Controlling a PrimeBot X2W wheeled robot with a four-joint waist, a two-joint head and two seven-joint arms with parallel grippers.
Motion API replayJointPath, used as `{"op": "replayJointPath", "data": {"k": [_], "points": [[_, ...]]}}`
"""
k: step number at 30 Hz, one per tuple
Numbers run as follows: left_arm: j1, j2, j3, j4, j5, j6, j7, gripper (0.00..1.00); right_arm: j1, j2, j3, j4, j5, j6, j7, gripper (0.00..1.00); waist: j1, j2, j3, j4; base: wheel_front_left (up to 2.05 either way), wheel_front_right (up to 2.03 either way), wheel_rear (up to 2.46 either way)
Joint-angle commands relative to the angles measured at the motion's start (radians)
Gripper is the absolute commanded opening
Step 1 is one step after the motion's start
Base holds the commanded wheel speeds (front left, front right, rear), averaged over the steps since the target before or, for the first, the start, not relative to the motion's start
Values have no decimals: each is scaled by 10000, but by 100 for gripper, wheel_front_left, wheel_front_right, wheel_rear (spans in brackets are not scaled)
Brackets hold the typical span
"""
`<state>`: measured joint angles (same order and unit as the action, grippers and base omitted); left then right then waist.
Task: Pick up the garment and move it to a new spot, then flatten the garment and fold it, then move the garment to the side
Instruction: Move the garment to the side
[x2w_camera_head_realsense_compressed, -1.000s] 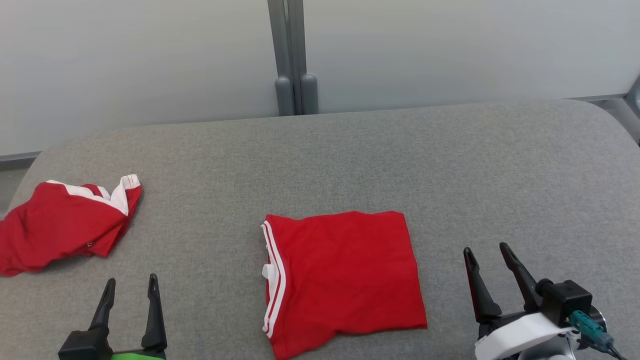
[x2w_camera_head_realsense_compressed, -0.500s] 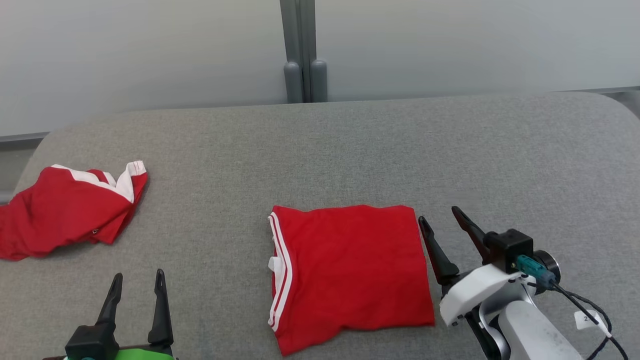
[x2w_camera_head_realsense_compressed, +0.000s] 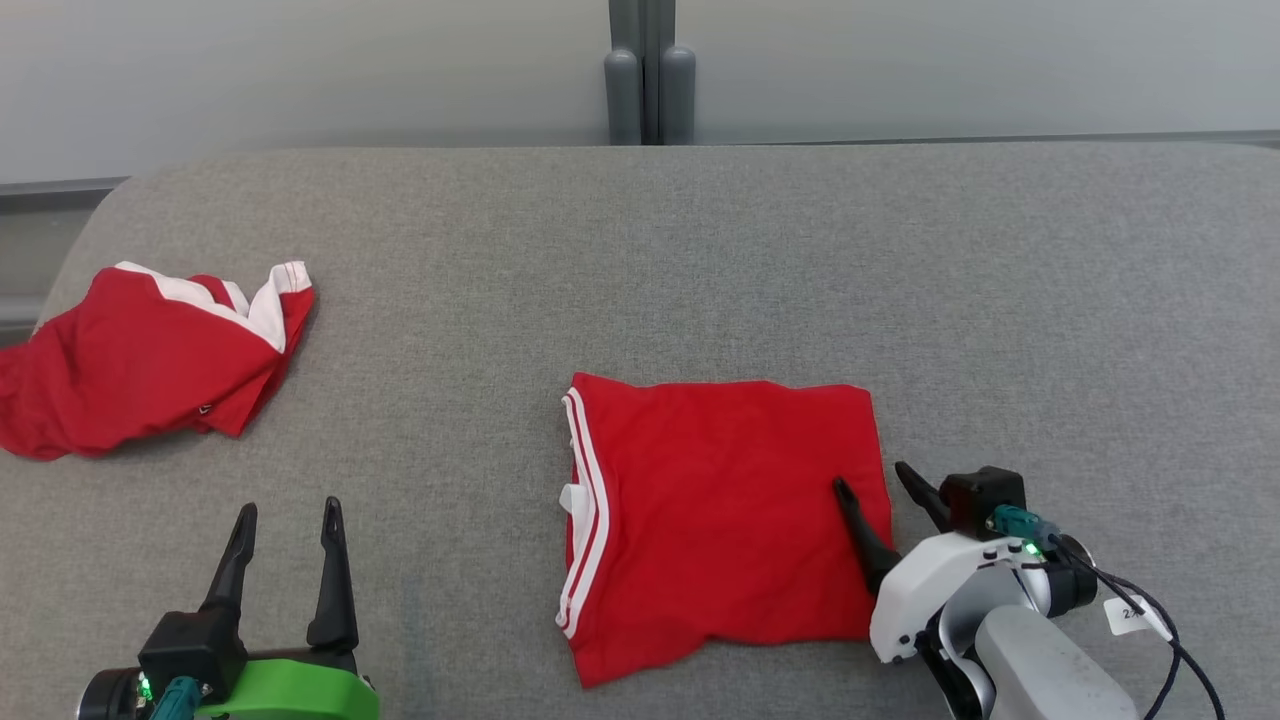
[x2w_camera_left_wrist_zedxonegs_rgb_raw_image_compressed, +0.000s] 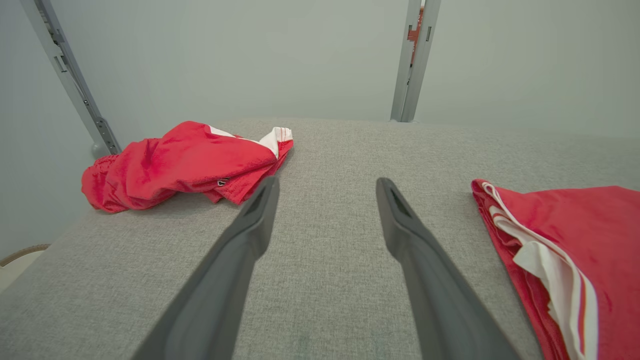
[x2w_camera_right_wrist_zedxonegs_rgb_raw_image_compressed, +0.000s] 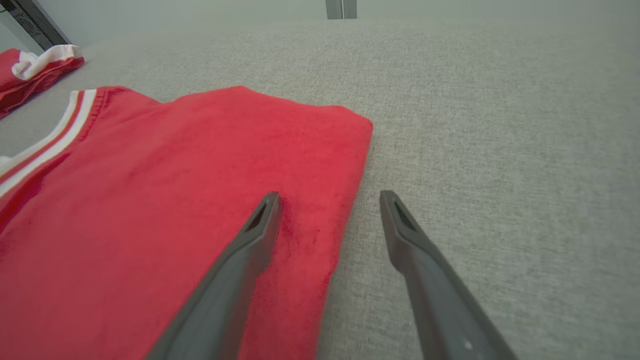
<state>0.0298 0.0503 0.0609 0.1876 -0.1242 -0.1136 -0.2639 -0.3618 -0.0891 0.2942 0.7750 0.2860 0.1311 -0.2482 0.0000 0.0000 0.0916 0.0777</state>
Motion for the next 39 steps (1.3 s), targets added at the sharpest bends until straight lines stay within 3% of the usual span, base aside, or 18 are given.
{"op": "replayJointPath", "data": {"k": [1, 8, 9, 11, 15, 22, 31, 39], "points": [[-206, 12, -33, -24, -86, 66, -3, 100, -149, 28, 51, 220, 133, -9, -67, 100, 0, 0, 191, 112, 0, 0, 0], [-447, 11, -161, 49, -168, 132, -3, 100, -220, 291, 588, 1082, 777, -9, -83, 100, 0, 0, 415, 93, 0, 0, 0], [-472, 10, -179, 62, -164, 129, -3, 100, -199, 323, 673, 1171, 912, -9, -83, 58, 0, 0, 427, 88, 0, 0, 0], [-489, 12, -204, 90, -180, 145, -3, 100, -232, 366, 864, 1258, 1200, -7, -78, 0, 0, 0, 451, 62, 0, 0, 0], [-521, 10, -254, 24, -281, 186, -3, 100, -615, 323, 1176, 1182, 1501, -12, -109, 0, 0, 0, 565, -83, 0, 0, 0], [-976, 13, -558, -143, -254, 184, -3, 100, -2371, -731, 1719, 867, 1419, -15, -166, 0, 0, 0, 1469, -455, 0, 0, 0], [-2077, 17, -923, -483, 44, 174, -3, 100, -4715, -2766, 2143, 616, 1378, -15, -39, 0, 0, 0, 3406, -1080, 0, 0, 0], [-2938, 245, -983, -837, 479, 41, -3, 100, -6108, -4590, 2357, 306, 1759, -15, 113, 0, 0, 0, 4810, -2160, 0, 0, 0]]}}
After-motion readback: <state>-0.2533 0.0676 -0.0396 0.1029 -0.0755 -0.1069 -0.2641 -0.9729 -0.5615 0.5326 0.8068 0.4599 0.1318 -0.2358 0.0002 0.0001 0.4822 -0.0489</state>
